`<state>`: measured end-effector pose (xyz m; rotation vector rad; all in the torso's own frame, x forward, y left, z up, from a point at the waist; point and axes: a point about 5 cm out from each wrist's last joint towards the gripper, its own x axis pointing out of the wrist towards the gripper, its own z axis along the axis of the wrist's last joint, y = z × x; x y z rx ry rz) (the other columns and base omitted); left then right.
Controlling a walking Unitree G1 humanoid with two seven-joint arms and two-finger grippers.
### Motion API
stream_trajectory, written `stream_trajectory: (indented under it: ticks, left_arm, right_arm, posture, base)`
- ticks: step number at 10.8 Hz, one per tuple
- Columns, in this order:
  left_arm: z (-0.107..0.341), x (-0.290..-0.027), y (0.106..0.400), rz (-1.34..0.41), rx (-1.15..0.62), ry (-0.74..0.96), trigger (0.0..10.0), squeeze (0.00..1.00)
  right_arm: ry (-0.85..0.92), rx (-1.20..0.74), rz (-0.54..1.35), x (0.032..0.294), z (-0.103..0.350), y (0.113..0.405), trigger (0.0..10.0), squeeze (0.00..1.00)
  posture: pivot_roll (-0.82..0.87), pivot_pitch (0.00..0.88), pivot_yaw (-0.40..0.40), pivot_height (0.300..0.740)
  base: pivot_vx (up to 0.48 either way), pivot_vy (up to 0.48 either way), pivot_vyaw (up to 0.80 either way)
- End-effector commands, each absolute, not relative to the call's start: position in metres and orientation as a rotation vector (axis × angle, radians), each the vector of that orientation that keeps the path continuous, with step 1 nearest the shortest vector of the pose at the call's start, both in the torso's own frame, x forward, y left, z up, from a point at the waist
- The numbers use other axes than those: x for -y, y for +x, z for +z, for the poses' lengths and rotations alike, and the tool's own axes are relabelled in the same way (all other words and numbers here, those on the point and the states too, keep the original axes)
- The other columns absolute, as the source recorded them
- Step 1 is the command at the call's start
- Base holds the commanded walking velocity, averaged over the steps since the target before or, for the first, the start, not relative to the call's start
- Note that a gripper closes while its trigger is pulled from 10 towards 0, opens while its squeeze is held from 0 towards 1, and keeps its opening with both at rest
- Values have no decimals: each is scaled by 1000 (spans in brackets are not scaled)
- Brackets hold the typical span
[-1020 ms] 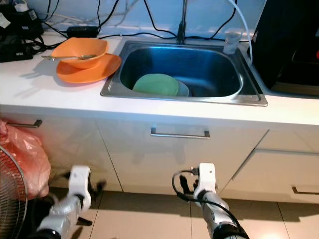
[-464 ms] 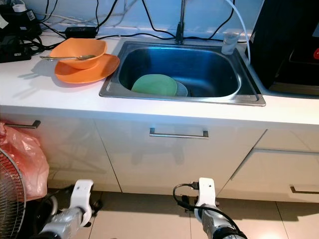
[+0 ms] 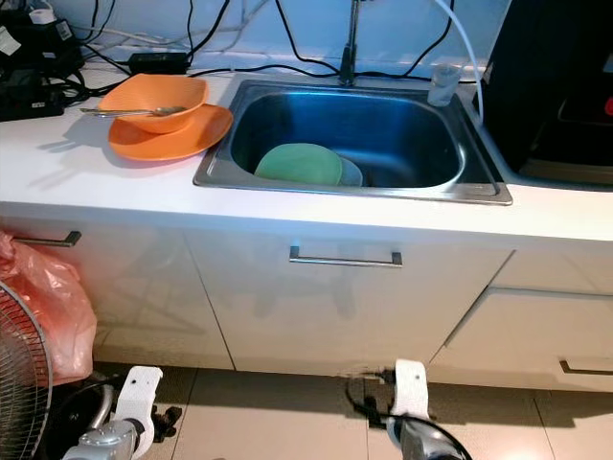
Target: Kitchen organization
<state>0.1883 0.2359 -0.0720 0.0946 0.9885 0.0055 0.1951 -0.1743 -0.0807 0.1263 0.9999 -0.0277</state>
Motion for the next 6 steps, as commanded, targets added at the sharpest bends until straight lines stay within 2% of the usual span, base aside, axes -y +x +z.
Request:
stream_trajectory:
  ticks: [1, 2, 6]
  left_arm:
    - [-73, -238, 185, 8, -1005, 114, 10000, 0]
    - [-73, -237, 185, 5, -1007, 118, 10000, 0]
    - [-74, -234, 185, -1, -1018, 126, 10000, 0]
  right_arm:
    - [102, -1028, -30, 178, -83, 190, 10000, 0]
    - [89, -1034, -24, 178, -84, 188, 10000, 0]
    - [25, -1046, -12, 186, -84, 186, 10000, 0]
  posture:
    - [48, 0, -4, 740]
    - [52, 0, -8, 740]
    - [58, 0, -15, 740]
  base:
    - [0, 0, 0]
    - [0, 0, -475]
    - [0, 0, 0]
